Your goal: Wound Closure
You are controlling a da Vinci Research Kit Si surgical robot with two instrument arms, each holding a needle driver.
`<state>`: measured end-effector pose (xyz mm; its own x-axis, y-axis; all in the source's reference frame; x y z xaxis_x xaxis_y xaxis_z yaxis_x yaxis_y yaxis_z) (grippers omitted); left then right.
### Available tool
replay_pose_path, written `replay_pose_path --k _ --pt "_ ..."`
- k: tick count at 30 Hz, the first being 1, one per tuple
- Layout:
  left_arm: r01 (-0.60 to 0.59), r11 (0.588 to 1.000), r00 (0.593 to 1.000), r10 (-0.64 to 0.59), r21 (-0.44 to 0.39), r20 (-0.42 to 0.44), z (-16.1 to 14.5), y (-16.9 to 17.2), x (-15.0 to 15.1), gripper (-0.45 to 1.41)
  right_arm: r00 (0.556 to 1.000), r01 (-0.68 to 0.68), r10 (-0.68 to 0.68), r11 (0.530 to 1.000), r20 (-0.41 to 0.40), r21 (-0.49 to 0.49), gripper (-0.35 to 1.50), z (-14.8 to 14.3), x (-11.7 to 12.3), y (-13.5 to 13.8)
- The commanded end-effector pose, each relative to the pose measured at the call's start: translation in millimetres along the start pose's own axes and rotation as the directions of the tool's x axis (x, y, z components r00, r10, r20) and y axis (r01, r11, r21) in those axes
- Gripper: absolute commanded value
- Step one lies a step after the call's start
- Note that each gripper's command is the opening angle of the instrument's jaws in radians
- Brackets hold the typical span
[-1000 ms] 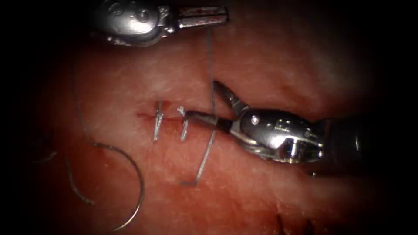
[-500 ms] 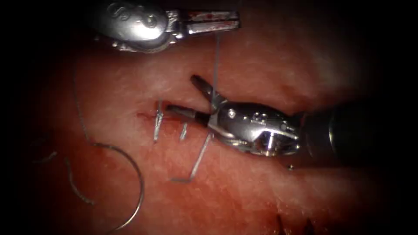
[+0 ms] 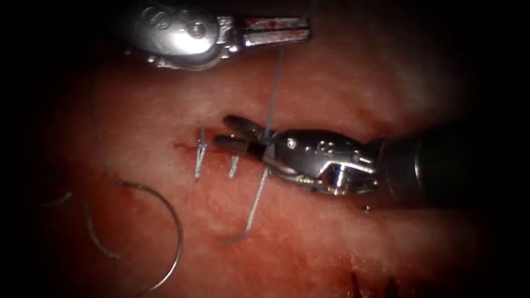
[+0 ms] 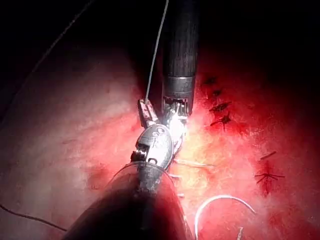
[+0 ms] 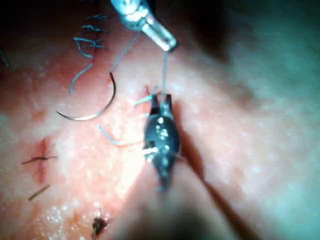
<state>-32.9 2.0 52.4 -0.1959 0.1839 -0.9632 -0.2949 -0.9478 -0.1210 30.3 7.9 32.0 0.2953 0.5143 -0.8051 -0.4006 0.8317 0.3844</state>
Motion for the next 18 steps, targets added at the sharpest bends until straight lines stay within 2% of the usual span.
replay_pose_path --k 1,4,5,6,7,8,10,14,18 --pt "0.003 1.000 1.000 -0.003 -0.002 0.001 0.3 0.9 -0.5 -0.45 1.000 -0.005 0.005 1.000 -0.005 -0.009 -0.35 0.0 -0.1 -0.7" --pt "0.003 1.000 1.000 -0.003 -0.002 -0.001 0.5 1.0 -0.5 -0.45 0.999 -0.006 0.006 1.000 -0.035 -0.016 -0.35 -0.4 0.6 -0.3" --pt "0.003 1.000 1.000 -0.003 -0.004 -0.003 0.5 1.1 -0.4 -0.45 0.998 0.015 -0.016 1.000 -0.053 -0.023 0.14 -0.3 0.9 -0.1" --pt "0.003 1.000 1.000 -0.003 -0.004 -0.003 0.5 1.1 -0.4 -0.45 0.998 0.014 -0.015 1.000 -0.055 -0.028 0.46 -0.3 0.9 -0.1" --pt "0.003 1.000 1.000 -0.003 -0.005 -0.003 0.5 1.0 -0.4 -0.45 0.998 0.010 -0.014 0.998 -0.059 -0.055 1.15 -0.2 1.0 0.0" --pt "0.003 1.000 1.000 -0.003 -0.005 -0.003 0.5 1.0 -0.4 -0.45 0.998 0.008 -0.012 0.998 -0.057 -0.068 1.35 -0.2 1.2 0.1" --pt "0.003 1.000 1.000 -0.003 -0.006 -0.003 0.4 1.0 -0.5 -0.45 0.998 0.007 -0.011 0.998 -0.060 -0.067 1.48 -0.5 1.3 0.1" --pt "-0.003 1.000 1.000 0.003 -0.005 -0.004 0.6 0.8 -0.6 -0.45 0.998 0.011 -0.013 0.999 -0.063 -0.045 1.48 -2.4 1.0 -0.4" --pt "0.001 1.000 1.000 -0.001 0.002 -0.001 1.5 0.7 -0.8 -0.45 0.998 0.017 -0.018 1.000 -0.065 -0.014 1.48 -5.8 0.4 -0.5"
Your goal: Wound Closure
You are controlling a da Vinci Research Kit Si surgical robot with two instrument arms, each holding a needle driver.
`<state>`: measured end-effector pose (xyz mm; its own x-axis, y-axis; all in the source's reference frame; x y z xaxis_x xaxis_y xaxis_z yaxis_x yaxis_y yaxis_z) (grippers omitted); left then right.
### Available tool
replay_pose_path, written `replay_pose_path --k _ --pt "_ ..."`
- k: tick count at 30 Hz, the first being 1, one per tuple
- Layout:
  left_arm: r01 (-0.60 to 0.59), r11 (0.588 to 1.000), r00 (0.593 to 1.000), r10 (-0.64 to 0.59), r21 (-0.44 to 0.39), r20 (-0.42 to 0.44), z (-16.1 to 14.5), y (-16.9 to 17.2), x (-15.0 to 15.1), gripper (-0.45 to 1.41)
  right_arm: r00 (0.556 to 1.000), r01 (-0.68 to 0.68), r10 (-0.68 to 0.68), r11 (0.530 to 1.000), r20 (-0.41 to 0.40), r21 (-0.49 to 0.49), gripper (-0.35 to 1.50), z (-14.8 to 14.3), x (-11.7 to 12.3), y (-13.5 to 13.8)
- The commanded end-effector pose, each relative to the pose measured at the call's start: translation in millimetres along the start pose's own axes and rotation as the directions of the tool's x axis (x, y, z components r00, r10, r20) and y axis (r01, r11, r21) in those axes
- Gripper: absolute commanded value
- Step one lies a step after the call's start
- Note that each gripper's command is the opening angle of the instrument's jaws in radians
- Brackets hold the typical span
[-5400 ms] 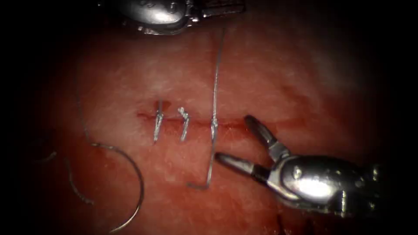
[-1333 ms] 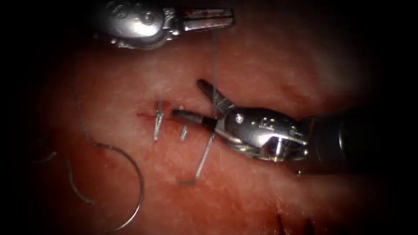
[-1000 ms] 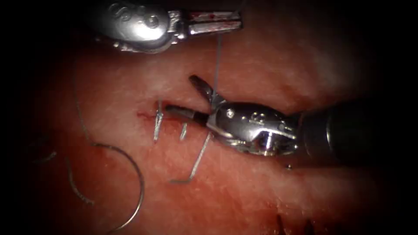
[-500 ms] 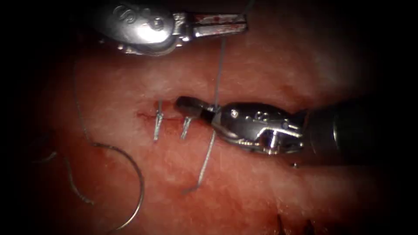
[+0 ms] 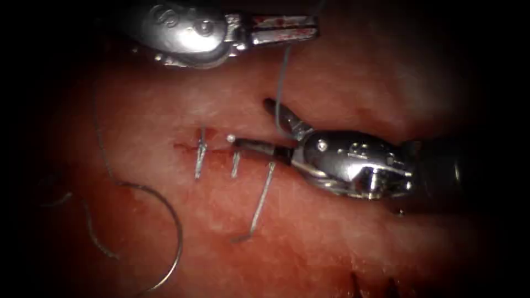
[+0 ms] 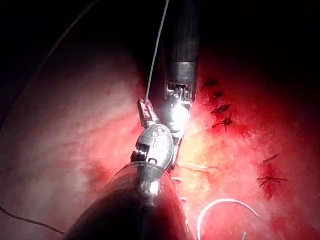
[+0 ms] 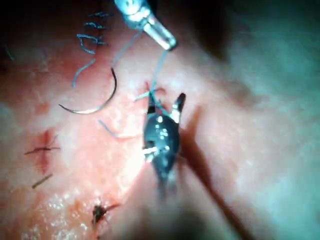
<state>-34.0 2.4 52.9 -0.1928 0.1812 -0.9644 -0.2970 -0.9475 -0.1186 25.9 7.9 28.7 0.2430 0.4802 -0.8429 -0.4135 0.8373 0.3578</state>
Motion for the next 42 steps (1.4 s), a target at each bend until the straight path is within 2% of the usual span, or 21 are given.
replay_pose_path --k 1,10,15,16,17,19,20,21,22,25,28,31,34,35,36,37,38,40,42 --pt "0.002 1.000 1.000 -0.002 0.004 0.004 0.8 0.9 -0.7 -0.45 1.000 -0.003 0.003 1.000 0.003 0.019 1.48 -1.5 -1.1 -0.9" --pt "-0.003 1.000 1.000 0.004 -0.005 0.015 7.2 1.8 -2.3 -0.45 1.000 0.009 -0.009 1.000 0.024 0.010 1.48 -8.1 -2.6 -0.8" --pt "0.016 1.000 1.000 -0.016 -0.006 0.014 12.0 1.9 -3.9 -0.45 0.999 0.019 -0.020 1.000 0.038 0.015 1.48 -9.2 -3.4 -2.4" --pt "0.049 0.999 0.999 -0.049 -0.006 0.011 12.6 1.8 -4.2 -0.37 0.999 0.022 -0.023 1.000 0.036 0.018 1.48 -9.3 -3.7 -2.7" --pt "0.128 0.992 0.992 -0.128 -0.008 0.005 13.0 1.6 -4.6 0.29 0.999 0.025 -0.026 1.000 0.036 0.015 1.48 -9.4 -4.0 -3.0" --pt "0.212 0.977 0.977 -0.213 0.030 0.021 12.9 1.2 -5.0 0.91 0.999 0.032 -0.032 0.999 0.042 0.011 1.48 -9.5 -4.7 -3.4" --pt "0.283 0.953 0.956 -0.289 0.107 0.049 11.9 0.5 -5.4 1.21 0.998 0.036 -0.036 0.999 0.049 0.014 1.48 -9.4 -5.0 -3.5" --pt "0.318 0.936 0.942 -0.330 0.150 0.062 10.5 0.2 -5.6 1.23 0.998 0.042 -0.043 0.999 0.052 0.014 1.48 -9.4 -5.1 -3.3" --pt "0.340 0.929 0.934 -0.352 0.147 0.062 8.4 0.2 -5.8 1.18 0.998 0.041 -0.042 0.999 0.052 0.014 1.48 -9.4 -5.0 -3.1" --pt "0.344 0.937 0.937 -0.347 0.064 0.045 5.1 0.7 -5.9 1.06 0.998 0.040 -0.041 0.999 0.055 0.010 1.48 -10.0 -4.9 -2.8" --pt "0.347 0.937 0.938 -0.347 -0.024 0.027 1.6 1.7 -6.0 0.94 0.995 0.042 -0.039 0.998 0.091 -0.036 1.48 -11.9 -4.8 -1.6" --pt "0.343 0.934 0.939 -0.344 -0.096 0.011 -1.2 3.3 -6.3 0.87 0.986 0.082 -0.072 0.995 0.152 -0.057 1.48 -14.0 -4.8 0.2" --pt "0.323 0.929 0.944 -0.331 -0.181 -0.013 -2.9 5.5 -6.8 0.74 0.957 0.146 -0.123 0.987 0.264 -0.070 1.48 -15.8 -5.2 1.5" --pt "0.317 0.928 0.945 -0.326 -0.194 -0.016 -3.3 6.2 -6.9 0.69 0.936 0.174 -0.141 0.982 0.323 -0.078 1.48 -16.4 -5.4 1.8" --pt "0.302 0.927 0.949 -0.315 -0.222 -0.026 -3.7 7.9 -7.3 0.67 0.884 0.225 -0.174 0.972 0.434 -0.069 1.48 -17.5 -5.6 2.1" --pt "0.301 0.924 0.949 -0.316 -0.233 -0.026 -3.7 8.6 -7.4 0.67 0.851 0.240 -0.185 0.969 0.492 -0.051 1.48 -18.2 -5.8 2.1" --pt "0.264 0.927 0.960 -0.280 -0.266 -0.025 -3.8 10.5 -7.8 0.67 0.798 0.249 -0.198 0.968 0.570 -0.013 1.48 -19.3 -6.2 1.8" --pt "0.208 0.932 0.976 -0.220 -0.296 -0.006 -3.8 12.0 -8.1 0.66 0.744 0.255 -0.209 0.967 0.635 0.020 1.48 -20.6 -6.5 1.4" --pt "0.122 0.928 0.992 -0.105 -0.352 0.067 -3.8 14.0 -8.5 0.64 0.646 0.280 -0.213 0.959 0.733 0.031 1.48 -23.2 -6.6 1.1"
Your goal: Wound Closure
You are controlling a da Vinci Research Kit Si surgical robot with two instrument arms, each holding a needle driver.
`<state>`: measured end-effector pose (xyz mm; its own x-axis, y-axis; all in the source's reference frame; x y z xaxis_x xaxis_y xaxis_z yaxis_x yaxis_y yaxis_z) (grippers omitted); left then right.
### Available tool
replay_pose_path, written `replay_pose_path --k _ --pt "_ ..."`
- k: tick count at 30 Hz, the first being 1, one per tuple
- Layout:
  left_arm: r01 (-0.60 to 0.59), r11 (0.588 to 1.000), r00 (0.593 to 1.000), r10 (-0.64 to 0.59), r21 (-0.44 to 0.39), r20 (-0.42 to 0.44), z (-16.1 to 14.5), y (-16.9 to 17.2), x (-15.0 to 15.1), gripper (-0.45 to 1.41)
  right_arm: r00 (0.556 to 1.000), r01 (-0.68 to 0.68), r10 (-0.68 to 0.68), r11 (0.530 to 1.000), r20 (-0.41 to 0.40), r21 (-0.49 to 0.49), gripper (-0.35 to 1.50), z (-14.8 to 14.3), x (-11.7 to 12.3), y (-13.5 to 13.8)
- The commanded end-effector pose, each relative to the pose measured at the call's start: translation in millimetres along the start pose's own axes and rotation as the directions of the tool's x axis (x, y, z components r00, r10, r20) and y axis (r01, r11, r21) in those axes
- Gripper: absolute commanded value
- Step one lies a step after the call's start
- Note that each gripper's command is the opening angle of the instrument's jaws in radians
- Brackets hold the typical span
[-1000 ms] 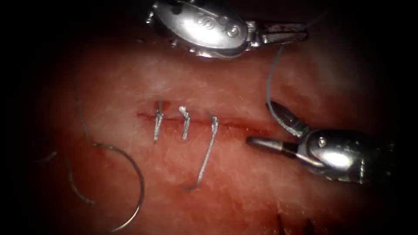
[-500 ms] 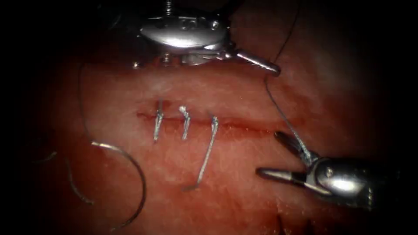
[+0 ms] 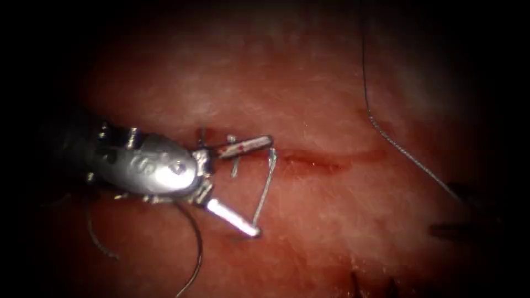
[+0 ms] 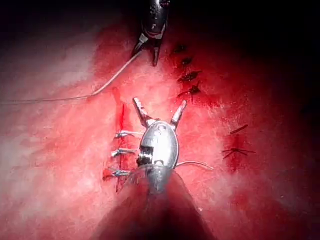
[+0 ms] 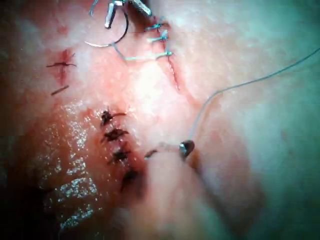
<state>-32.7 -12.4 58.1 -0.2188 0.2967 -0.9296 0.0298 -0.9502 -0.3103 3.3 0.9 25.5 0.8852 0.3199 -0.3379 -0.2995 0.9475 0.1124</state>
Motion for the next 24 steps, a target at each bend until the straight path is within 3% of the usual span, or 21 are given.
replay_pose_path --k 1,7,11,13,15,18,21,24 --pt "0.000 1.000 1.000 0.000 0.000 0.004 0.5 0.9 -0.7 0.64 1.000 -0.004 0.004 1.000 0.012 0.006 1.48 -0.1 -0.2 -1.4" --pt "-0.094 0.994 0.988 0.101 -0.061 0.113 0.8 3.2 -1.7 0.62 0.999 0.017 -0.014 0.998 0.049 -0.065 1.48 -3.5 -1.2 1.0" --pt "-0.139 0.988 0.975 0.148 -0.069 0.166 0.0 3.8 -2.2 0.64 0.998 0.014 -0.006 0.995 0.070 -0.103 1.48 -6.6 -0.5 1.9" --pt "-0.163 0.985 0.969 0.171 -0.059 0.180 -0.9 4.2 -2.6 0.64 1.000 -0.019 0.021 0.993 0.014 -0.116 1.48 -8.0 0.3 1.9" --pt "-0.200 0.979 0.959 0.205 -0.046 0.196 -1.8 4.5 -3.0 0.64 0.993 -0.054 0.043 0.993 -0.113 -0.101 1.48 -10.3 2.0 2.3" --pt "-0.241 0.970 0.951 0.242 -0.031 0.192 -2.3 4.3 -3.6 0.57 0.973 -0.087 0.063 0.991 -0.224 -0.098 1.48 -12.3 4.1 2.7" --pt "-0.275 0.961 0.944 0.275 -0.024 0.181 -2.4 3.9 -4.4 0.37 0.914 -0.118 0.097 0.993 -0.393 -0.031 1.48 -14.3 6.8 2.8" --pt "-0.281 0.960 0.944 0.279 -0.016 0.177 -2.1 3.6 -5.2 0.32 0.875 -0.118 0.105 0.993 -0.472 0.002 1.48 -14.7 9.2 2.2"
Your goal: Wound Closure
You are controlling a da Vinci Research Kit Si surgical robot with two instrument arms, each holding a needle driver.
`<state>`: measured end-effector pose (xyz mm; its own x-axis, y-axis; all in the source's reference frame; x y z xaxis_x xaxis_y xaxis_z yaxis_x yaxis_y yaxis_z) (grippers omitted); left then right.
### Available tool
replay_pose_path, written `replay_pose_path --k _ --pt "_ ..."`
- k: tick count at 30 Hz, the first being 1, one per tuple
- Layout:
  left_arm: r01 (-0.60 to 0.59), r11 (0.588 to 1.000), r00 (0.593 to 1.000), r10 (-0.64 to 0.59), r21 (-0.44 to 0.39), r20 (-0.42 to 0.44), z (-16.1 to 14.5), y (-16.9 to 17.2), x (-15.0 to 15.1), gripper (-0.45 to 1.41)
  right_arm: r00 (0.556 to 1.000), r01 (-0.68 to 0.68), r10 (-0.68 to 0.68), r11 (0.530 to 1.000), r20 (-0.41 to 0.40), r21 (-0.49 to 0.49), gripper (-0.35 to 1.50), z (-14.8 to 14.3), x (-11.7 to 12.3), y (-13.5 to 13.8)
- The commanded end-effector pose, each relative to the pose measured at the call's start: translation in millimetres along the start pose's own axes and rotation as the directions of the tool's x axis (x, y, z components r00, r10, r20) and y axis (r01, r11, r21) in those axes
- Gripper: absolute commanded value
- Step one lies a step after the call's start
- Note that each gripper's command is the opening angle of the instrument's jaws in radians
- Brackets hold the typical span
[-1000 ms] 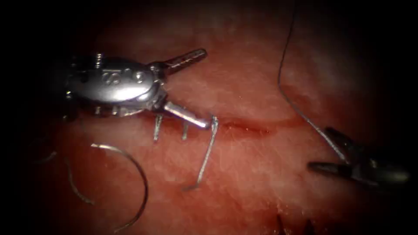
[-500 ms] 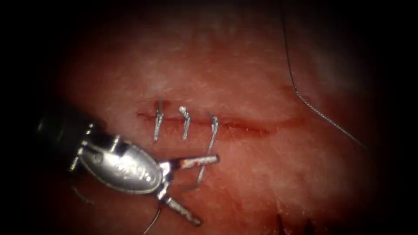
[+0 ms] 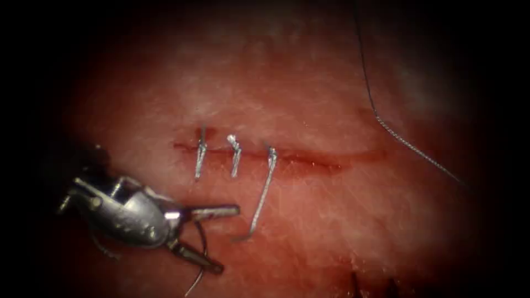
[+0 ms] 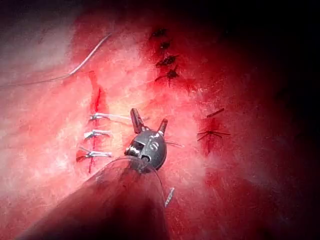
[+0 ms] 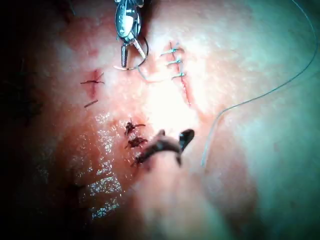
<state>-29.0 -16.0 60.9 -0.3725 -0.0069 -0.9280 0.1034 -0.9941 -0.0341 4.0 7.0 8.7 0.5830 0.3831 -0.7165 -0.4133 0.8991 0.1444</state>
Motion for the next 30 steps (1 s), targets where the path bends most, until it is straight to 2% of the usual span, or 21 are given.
replay_pose_path --k 1,7,9,13,16,21,24,27,28,30 --pt "0.003 1.000 1.000 -0.003 -0.001 -0.003 0.7 1.1 -0.5 0.32 1.000 -0.003 0.004 1.000 -0.030 0.028 1.48 1.4 0.9 -2.0" --pt "-0.015 1.000 1.000 0.015 0.016 -0.019 1.6 1.3 -2.0 0.19 0.995 -0.003 0.012 0.996 -0.100 0.089 1.48 5.5 2.9 -4.7" --pt "0.044 0.999 0.994 -0.042 0.019 -0.100 1.9 1.3 -2.6 0.15 0.993 0.003 0.008 0.996 -0.118 0.092 1.48 7.5 3.4 -5.7" --pt "0.104 0.993 0.979 -0.093 0.050 -0.182 2.2 0.9 -2.8 0.07 0.993 0.012 0.000 0.995 -0.121 0.101 1.48 9.4 3.5 -6.3" --pt "0.112 0.993 0.971 -0.101 0.041 -0.215 2.9 0.8 -2.7 0.02 0.993 0.011 0.000 0.995 -0.120 0.096 1.48 10.0 3.5 -6.2" --pt "0.134 0.990 0.968 -0.123 0.037 -0.219 3.6 1.2 -3.0 0.02 0.994 0.015 -0.004 0.995 -0.111 0.094 1.48 11.1 3.1 -6.6" --pt "0.130 0.991 0.967 -0.121 0.029 -0.224 3.7 1.3 -3.1 -0.18 0.994 0.017 -0.007 0.995 -0.108 0.098 1.48 11.7 3.0 -6.8" --pt "0.129 0.991 0.966 -0.120 0.022 -0.228 3.7 1.4 -3.0 -0.30 0.995 0.020 -0.010 0.995 -0.101 0.102 1.48 12.3 2.8 -7.1" --pt "0.127 0.992 0.966 -0.120 0.019 -0.230 3.7 1.5 -3.0 -0.40 0.995 0.021 -0.011 0.995 -0.098 0.102 1.48 12.5 2.7 -7.2" --pt "0.126 0.992 0.965 -0.119 0.016 -0.232 3.8 1.7 -2.8 -0.45 0.996 0.023 -0.013 0.995 -0.094 0.102 1.48 12.9 2.5 -7.3"
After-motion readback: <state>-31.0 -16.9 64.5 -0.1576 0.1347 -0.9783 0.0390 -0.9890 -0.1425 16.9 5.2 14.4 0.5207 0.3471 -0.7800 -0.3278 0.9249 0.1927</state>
